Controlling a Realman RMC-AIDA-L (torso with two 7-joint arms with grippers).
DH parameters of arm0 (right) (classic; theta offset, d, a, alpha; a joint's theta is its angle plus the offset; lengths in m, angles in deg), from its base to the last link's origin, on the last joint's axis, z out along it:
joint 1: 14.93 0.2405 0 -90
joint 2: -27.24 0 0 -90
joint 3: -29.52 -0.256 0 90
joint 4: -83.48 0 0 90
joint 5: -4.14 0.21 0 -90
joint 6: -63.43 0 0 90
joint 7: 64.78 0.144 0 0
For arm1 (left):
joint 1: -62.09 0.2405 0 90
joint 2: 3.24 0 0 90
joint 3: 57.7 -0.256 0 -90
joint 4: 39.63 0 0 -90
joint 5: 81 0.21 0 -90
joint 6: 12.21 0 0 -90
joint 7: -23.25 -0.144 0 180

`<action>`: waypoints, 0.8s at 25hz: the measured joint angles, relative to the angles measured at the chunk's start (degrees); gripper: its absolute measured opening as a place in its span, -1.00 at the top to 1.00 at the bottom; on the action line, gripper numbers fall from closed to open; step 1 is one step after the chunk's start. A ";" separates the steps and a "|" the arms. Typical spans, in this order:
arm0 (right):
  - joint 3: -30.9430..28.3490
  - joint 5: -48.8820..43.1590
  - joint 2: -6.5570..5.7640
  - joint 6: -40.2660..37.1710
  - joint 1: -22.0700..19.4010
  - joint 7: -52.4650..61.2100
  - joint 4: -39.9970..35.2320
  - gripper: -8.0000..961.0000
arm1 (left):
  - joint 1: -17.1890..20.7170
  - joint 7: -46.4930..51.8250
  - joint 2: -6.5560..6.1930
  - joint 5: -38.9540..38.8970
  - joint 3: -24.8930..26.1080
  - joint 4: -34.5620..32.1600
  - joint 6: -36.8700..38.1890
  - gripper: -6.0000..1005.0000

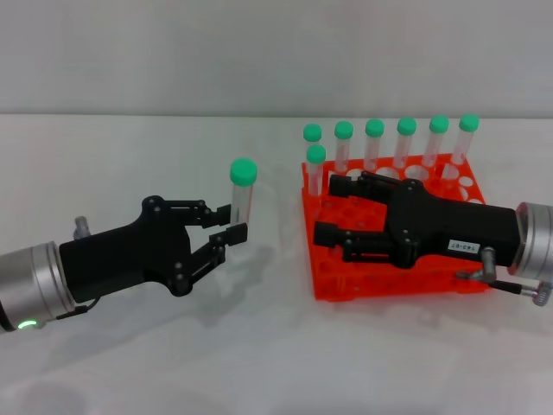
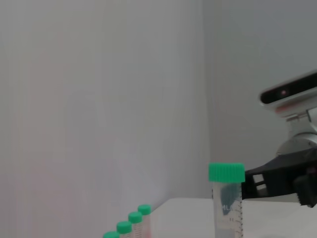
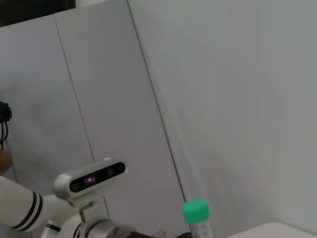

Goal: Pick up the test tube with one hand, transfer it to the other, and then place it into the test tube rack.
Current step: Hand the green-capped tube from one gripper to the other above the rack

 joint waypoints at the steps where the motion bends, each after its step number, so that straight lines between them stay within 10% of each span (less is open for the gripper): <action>1: 0.03 0.06 0.16 0.09 0.16 -0.02 -0.12 -0.81 | 0.01 -0.21 0.00 0.22 0.00 -0.29 -0.06 0.59; 20: 5.83 3.13 1.23 0.20 1.85 -1.89 -0.83 -0.81 | -1.72 -2.84 0.18 3.36 0.00 -4.78 -3.77 0.59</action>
